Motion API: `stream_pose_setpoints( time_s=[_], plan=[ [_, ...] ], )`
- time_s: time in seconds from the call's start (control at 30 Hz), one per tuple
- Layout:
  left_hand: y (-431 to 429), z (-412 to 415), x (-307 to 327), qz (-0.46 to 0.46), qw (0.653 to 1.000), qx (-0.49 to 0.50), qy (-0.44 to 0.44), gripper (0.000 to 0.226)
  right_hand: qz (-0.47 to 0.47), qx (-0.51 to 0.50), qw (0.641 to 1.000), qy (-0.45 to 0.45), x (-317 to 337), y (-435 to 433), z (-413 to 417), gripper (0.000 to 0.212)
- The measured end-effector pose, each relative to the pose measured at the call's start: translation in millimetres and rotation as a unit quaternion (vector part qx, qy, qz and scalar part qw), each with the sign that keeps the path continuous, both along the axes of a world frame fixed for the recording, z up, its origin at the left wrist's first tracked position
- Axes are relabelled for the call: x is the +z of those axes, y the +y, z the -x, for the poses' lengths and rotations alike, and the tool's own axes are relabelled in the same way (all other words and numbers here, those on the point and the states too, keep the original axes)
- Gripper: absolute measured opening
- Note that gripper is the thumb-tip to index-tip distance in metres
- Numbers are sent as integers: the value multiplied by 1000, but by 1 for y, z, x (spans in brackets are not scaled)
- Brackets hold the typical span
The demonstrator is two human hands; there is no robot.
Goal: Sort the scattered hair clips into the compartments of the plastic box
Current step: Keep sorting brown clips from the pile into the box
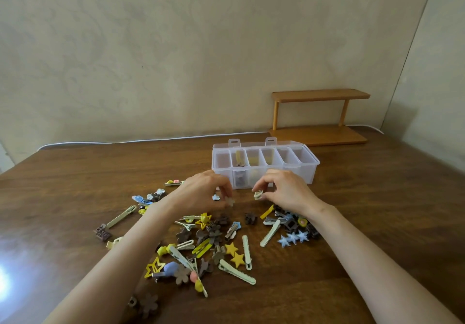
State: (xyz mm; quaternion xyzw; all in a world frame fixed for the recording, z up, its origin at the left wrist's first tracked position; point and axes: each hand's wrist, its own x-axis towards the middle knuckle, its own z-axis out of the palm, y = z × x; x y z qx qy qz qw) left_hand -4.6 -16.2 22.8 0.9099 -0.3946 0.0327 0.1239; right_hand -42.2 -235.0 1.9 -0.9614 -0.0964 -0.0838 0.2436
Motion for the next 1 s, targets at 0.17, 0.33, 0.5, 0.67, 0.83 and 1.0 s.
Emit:
stream_pose_setpoints(
  time_s=[0.17, 0.33, 0.5, 0.67, 0.83, 1.0],
  plan=[
    [-28, -18, 31, 128, 990, 20, -50, 17, -4, 1, 1000, -1, 3, 0, 2, 12],
    [-64, -46, 36, 146, 986, 47, -58, 21, -10, 4, 1000, 1, 1, -2, 2, 11],
    [-57, -55, 23, 156, 981, 86, -72, 24, 5, 16, 1000, -6, -2, -3, 1, 11],
    [-33, -47, 18, 166, 977, 104, -81, 18, 17, 21, 1000, 2, 0, 0, 2, 11],
    [-14, -36, 9, 159, 976, 123, -81, 18, -38, 12, 998, -40, 2, 0, 2, 13],
    [-3, -28, 1, 155, 975, 142, -71, 18, -113, 1, 985, -134, 15, 5, -5, 23]
  ],
)
